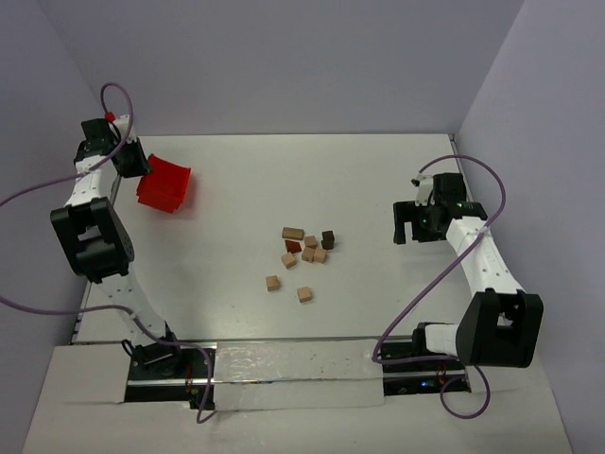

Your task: Build the wood block tower

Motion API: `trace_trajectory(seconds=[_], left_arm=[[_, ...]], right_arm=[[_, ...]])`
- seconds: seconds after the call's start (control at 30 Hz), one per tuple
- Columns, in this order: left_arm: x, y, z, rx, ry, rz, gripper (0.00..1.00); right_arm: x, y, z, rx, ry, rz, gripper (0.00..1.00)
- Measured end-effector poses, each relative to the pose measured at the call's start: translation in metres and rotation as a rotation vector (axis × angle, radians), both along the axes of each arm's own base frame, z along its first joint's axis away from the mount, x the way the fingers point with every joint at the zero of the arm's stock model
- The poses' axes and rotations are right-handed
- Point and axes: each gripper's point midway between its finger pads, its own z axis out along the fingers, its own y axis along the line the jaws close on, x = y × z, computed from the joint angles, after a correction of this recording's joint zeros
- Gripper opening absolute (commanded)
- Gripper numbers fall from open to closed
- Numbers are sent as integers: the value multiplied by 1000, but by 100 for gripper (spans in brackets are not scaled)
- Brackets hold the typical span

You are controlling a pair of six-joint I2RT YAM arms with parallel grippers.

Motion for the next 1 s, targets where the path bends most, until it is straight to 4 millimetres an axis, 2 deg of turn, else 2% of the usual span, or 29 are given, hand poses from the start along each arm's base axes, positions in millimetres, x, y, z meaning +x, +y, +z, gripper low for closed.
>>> trace_trajectory(seconds=[0.17, 0.43, 0.53, 0.63, 0.8, 1.0], left_arm=[[33, 19, -24, -31, -17, 3, 0], [80, 41, -22, -1, -98, 15, 4], [94, 49, -28, 19, -110, 28, 8], [97, 53, -37, 30, -100, 42, 17], [97, 59, -46, 46, -82, 59, 26], [95, 67, -47, 89, -67, 74, 49]], right_arm=[[-1, -2, -3, -5, 23, 2, 99], [3, -9, -11, 16, 93, -34, 99], [5, -10, -12, 16, 103, -35, 99], [5, -11, -12, 14, 106, -34, 99], [5, -11, -13, 11, 106, -30, 99], [5, -11, -14, 11, 112, -26, 100]])
